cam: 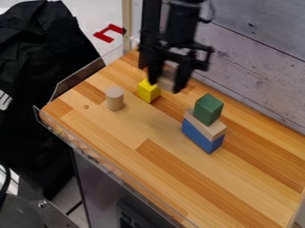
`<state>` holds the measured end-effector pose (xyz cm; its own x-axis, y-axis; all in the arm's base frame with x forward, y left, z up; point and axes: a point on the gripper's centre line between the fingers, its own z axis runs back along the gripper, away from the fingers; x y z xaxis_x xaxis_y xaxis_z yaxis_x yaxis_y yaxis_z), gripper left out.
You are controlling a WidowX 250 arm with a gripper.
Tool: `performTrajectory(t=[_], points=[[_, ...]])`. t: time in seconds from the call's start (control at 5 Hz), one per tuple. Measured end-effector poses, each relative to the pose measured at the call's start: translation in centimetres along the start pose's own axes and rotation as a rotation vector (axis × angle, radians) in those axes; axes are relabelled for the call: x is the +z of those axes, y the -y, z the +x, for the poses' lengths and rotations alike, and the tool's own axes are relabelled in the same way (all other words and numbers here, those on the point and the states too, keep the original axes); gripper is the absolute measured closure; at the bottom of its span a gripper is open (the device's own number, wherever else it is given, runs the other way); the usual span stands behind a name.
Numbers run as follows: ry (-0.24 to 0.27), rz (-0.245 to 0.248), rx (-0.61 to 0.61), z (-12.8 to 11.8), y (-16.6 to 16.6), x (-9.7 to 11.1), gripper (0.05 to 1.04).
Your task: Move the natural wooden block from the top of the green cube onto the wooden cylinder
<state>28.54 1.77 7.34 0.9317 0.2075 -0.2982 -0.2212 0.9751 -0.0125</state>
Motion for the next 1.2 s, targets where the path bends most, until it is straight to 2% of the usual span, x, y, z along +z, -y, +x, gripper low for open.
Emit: performTrajectory(t=[0.2, 0.4, 1.2], points=[[-0.067, -0.002, 0.085, 0.5, -2.5, -1.8, 0.55], [-0.079, -0.037, 0.158, 1.6, -5.0, -2.6, 0.55], [-0.079, -0.068, 0.192, 2.5, -6.7, -3.0, 0.55]])
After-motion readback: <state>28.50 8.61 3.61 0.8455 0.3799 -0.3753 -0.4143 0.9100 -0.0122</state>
